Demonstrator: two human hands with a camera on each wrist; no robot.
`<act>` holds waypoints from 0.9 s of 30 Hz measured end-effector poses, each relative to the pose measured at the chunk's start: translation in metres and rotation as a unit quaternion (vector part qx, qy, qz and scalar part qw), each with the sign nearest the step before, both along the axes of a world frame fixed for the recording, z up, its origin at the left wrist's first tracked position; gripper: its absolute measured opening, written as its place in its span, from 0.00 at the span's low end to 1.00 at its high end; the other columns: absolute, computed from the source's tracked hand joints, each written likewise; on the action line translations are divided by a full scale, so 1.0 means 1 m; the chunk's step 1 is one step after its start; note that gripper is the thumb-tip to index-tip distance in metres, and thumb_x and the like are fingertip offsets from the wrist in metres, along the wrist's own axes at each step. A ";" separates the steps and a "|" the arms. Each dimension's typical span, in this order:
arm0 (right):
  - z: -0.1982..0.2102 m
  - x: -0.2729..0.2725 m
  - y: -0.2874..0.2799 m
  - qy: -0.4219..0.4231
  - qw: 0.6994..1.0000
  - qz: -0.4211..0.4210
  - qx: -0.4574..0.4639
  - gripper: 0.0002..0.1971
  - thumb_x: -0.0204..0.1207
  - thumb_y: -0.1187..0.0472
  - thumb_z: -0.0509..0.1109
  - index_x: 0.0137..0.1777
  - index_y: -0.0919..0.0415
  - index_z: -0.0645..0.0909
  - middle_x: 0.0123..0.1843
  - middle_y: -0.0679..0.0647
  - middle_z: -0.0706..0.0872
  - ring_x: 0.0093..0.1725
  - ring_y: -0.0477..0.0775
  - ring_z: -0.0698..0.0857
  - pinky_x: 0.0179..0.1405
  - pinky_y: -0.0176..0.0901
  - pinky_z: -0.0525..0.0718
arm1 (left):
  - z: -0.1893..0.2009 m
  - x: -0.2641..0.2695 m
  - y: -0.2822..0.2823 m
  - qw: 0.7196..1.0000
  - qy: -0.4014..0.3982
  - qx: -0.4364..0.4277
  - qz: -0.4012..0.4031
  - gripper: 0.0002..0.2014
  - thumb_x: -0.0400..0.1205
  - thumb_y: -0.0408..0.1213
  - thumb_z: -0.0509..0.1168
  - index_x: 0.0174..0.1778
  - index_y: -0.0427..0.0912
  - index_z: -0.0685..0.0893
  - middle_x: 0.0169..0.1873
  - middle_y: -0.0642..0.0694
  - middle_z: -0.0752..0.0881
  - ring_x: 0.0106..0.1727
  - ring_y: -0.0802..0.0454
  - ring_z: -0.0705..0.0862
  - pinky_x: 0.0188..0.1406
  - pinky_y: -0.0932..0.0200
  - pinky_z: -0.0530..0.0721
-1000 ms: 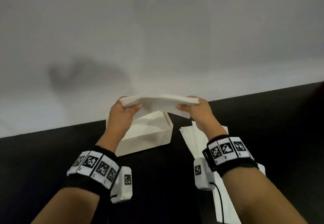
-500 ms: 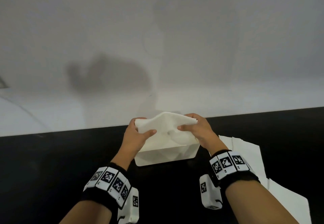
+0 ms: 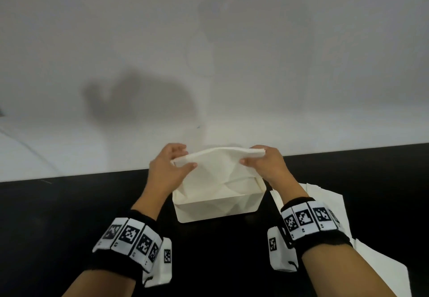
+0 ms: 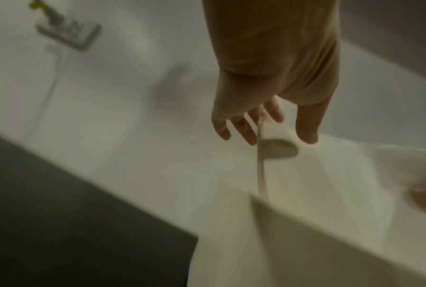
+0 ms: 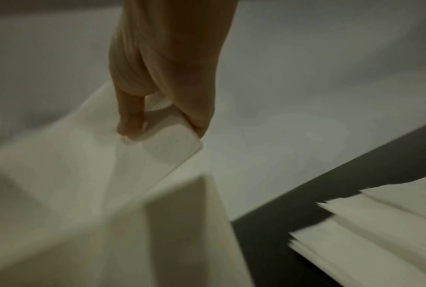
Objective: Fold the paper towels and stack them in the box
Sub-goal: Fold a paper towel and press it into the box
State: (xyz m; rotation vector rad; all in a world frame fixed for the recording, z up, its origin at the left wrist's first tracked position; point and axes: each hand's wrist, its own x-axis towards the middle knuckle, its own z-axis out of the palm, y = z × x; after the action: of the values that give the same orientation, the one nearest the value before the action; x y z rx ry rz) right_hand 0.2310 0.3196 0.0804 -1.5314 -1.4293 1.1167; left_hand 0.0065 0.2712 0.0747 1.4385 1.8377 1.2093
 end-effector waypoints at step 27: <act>-0.007 0.007 -0.002 0.083 0.995 0.030 -0.041 0.08 0.69 0.71 0.76 0.45 0.61 0.84 0.43 0.54 0.87 0.48 0.57 0.85 0.46 0.44 0.85 | -0.005 -0.016 -0.007 0.974 -0.222 -0.032 -0.037 0.15 0.73 0.23 0.72 0.44 0.48 0.81 0.45 0.49 0.85 0.47 0.52 0.84 0.47 0.57 0.85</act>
State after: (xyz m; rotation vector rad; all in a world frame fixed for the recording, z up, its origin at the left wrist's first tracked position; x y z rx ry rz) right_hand 0.2384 0.3179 0.0735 -1.4236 -1.3386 1.3207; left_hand -0.0094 0.2640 0.0699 1.0816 1.4885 1.2958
